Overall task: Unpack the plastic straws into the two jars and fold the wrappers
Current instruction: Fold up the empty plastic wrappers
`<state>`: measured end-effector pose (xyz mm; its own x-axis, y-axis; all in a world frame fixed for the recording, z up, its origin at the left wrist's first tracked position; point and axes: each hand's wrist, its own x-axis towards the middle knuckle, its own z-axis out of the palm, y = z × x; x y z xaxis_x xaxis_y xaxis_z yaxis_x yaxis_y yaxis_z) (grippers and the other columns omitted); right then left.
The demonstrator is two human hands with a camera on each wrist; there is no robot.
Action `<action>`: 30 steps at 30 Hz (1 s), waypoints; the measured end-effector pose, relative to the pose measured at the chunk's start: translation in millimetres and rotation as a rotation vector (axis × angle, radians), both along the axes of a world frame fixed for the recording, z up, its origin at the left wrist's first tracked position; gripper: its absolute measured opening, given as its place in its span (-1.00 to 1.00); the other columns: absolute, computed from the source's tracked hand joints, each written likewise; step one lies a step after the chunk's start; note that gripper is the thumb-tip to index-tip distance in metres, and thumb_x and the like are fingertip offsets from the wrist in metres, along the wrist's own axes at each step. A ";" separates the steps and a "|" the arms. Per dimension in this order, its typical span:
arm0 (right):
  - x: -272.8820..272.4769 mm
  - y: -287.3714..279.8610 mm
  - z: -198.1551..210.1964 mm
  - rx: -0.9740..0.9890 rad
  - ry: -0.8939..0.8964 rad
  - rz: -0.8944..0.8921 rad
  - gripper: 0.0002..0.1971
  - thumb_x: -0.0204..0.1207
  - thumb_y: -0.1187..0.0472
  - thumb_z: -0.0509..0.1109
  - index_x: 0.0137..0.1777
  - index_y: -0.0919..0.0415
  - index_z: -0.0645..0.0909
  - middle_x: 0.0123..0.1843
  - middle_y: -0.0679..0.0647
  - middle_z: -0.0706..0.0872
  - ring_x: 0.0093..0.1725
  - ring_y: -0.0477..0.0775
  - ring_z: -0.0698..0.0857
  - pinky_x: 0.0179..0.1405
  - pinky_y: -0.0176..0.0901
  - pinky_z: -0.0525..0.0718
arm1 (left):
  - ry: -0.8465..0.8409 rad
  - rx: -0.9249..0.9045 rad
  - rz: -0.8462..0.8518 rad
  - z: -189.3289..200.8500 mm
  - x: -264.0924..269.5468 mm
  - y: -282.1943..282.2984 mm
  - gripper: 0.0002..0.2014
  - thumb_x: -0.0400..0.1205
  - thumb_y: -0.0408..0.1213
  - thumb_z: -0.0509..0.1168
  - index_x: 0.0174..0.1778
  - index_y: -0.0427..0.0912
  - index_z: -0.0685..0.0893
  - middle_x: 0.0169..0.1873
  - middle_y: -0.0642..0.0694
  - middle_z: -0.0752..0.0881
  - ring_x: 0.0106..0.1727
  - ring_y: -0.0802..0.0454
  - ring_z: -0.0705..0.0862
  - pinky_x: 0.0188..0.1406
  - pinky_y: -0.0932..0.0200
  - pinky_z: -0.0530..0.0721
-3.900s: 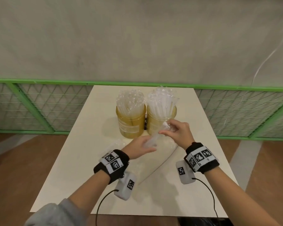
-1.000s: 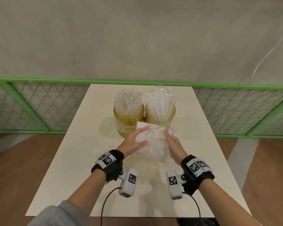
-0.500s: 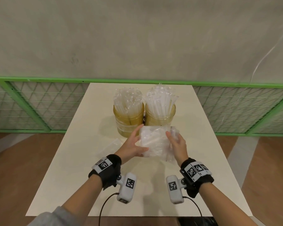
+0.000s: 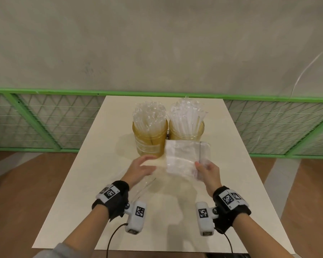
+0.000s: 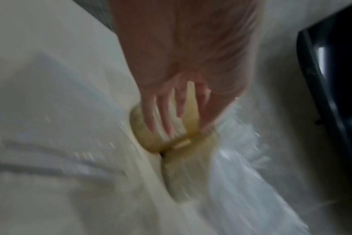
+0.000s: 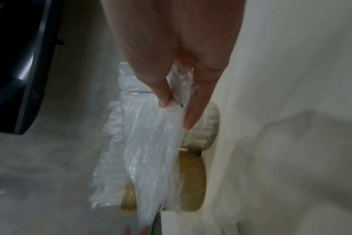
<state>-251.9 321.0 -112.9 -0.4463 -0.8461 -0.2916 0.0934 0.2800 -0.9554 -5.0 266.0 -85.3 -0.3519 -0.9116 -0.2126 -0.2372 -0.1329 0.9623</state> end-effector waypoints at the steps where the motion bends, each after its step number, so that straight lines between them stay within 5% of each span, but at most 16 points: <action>1: -5.2 1.8 -1.5 0.010 -0.028 0.013 -0.85 0.52 0.28 0.40 -0.24 0.30 0.56 -0.35 0.22 0.60 -0.31 0.14 0.60 -0.27 -0.07 0.59 | -0.169 -0.068 0.135 -9.5 14.5 -9.7 -0.68 0.55 -0.48 0.33 0.17 -0.08 0.62 0.36 -0.08 0.57 0.25 -0.11 0.63 0.25 0.10 0.58; 4: -7.9 6.6 -5.0 0.026 -0.117 0.073 -0.90 0.56 0.33 0.35 -0.18 0.31 0.59 -0.32 0.21 0.62 -0.27 0.16 0.60 -0.21 -0.03 0.59 | -0.820 0.007 0.313 -45.0 52.8 -25.1 -0.59 0.62 -0.32 0.24 0.40 0.00 0.46 0.54 -0.24 0.28 0.49 -0.29 0.30 0.45 -0.13 0.34; 6: 4.2 6.6 -5.5 0.032 -0.202 0.132 -0.88 0.56 0.33 0.35 0.00 0.40 0.62 -0.18 0.25 0.71 -0.15 0.20 0.68 -0.09 0.04 0.64 | -0.936 0.184 0.207 -68.3 62.9 -25.9 -0.47 0.61 -0.17 0.27 0.52 0.06 0.31 0.56 -0.28 0.21 0.52 -0.33 0.25 0.52 -0.16 0.28; 9: 34.9 -0.5 -9.6 0.098 -0.317 0.248 -0.76 0.56 0.33 0.36 0.14 0.48 0.59 -0.03 0.34 0.73 -0.03 0.26 0.71 -0.01 0.10 0.69 | -0.923 0.142 -0.017 -93.0 58.9 -22.3 -0.37 0.52 -0.16 0.37 0.52 0.04 0.34 0.54 -0.16 0.32 0.53 -0.20 0.32 0.55 0.01 0.26; 11: 56.0 -6.7 -10.4 0.171 -0.267 0.295 -0.81 0.53 0.34 0.39 0.04 0.47 0.58 -0.13 0.32 0.69 -0.15 0.21 0.70 -0.21 -0.02 0.72 | -0.874 0.078 -0.067 -103.7 47.3 -14.7 -0.38 0.48 -0.19 0.41 0.48 -0.12 0.42 0.51 -0.14 0.35 0.51 -0.19 0.35 0.54 0.03 0.30; 13: 73.9 -11.6 -17.9 0.278 -0.171 0.341 -0.88 0.49 0.33 0.43 -0.11 0.37 0.56 -0.22 0.24 0.66 -0.25 0.13 0.68 -0.32 -0.10 0.70 | -0.698 0.103 0.040 -108.8 35.8 -2.9 -0.45 0.49 -0.23 0.34 0.39 -0.34 0.46 0.38 -0.27 0.49 0.39 -0.25 0.49 0.40 0.02 0.45; 15: 83.9 -12.7 -33.1 0.386 0.002 0.390 -0.87 0.47 0.24 0.46 -0.15 0.30 0.59 -0.14 0.20 0.70 -0.15 0.13 0.70 -0.16 -0.07 0.72 | -0.538 0.160 0.131 -108.8 28.2 5.3 -0.59 0.58 -0.36 0.26 0.35 -0.36 0.45 0.25 -0.25 0.56 0.35 -0.19 0.52 0.27 0.20 0.45; 19: 88.9 -6.7 -53.5 0.577 0.369 0.473 -0.53 0.51 0.01 0.38 0.26 0.36 0.52 0.19 0.20 0.65 0.18 0.19 0.63 0.08 -0.14 0.57 | -0.355 0.102 0.321 -102.8 25.5 11.0 -0.58 0.71 -0.38 0.10 0.52 -0.30 0.33 0.44 -0.27 0.46 0.46 -0.16 0.42 0.48 0.10 0.31; 22: 98.2 -2.9 -53.7 0.593 0.440 0.430 -0.57 0.56 0.05 0.31 0.30 0.34 0.53 0.26 0.22 0.65 0.22 0.23 0.64 0.10 -0.14 0.60 | -0.320 0.237 0.503 -89.8 18.3 15.4 -0.52 0.75 -0.15 0.02 0.53 -0.33 0.29 0.50 -0.31 0.39 0.51 -0.22 0.36 0.49 0.02 0.25; 25: 104.9 -2.3 -53.2 0.581 0.472 0.435 -0.56 0.57 0.02 0.29 0.31 0.32 0.49 0.26 0.21 0.63 0.23 0.22 0.62 0.14 -0.10 0.60 | -0.166 0.470 0.454 -74.9 3.5 16.5 -0.09 0.53 0.24 0.26 0.61 -0.29 0.09 0.54 -0.25 0.30 0.53 -0.22 0.33 0.49 -0.05 0.30; 27: 104.7 -0.7 -53.6 0.565 0.405 0.399 -0.46 0.54 -0.01 0.33 0.40 0.31 0.37 0.35 0.22 0.54 0.29 0.23 0.56 0.24 -0.04 0.56 | -0.081 0.542 0.442 -79.4 1.1 11.6 0.20 0.18 0.23 0.56 0.58 -0.31 0.13 0.44 -0.26 0.44 0.43 -0.23 0.47 0.42 -0.05 0.47; 28: 103.4 0.5 -52.4 0.550 0.335 0.368 -0.38 0.51 -0.04 0.37 0.44 0.30 0.31 0.40 0.23 0.49 0.33 0.24 0.53 0.29 0.00 0.54 | -0.076 0.552 0.412 -83.8 2.8 8.5 0.24 0.03 0.15 0.64 0.53 -0.32 0.21 0.37 -0.27 0.51 0.34 -0.22 0.55 0.36 -0.09 0.55; 30: 96.3 2.4 -48.6 0.490 0.228 0.305 -0.21 0.43 -0.12 0.45 0.50 0.29 0.22 0.45 0.23 0.44 0.40 0.24 0.48 0.33 0.00 0.50 | -0.052 0.518 0.353 -82.8 3.9 6.8 -0.02 0.15 -0.14 0.63 0.44 -0.36 0.35 0.29 -0.33 0.58 0.25 -0.23 0.62 0.28 -0.17 0.62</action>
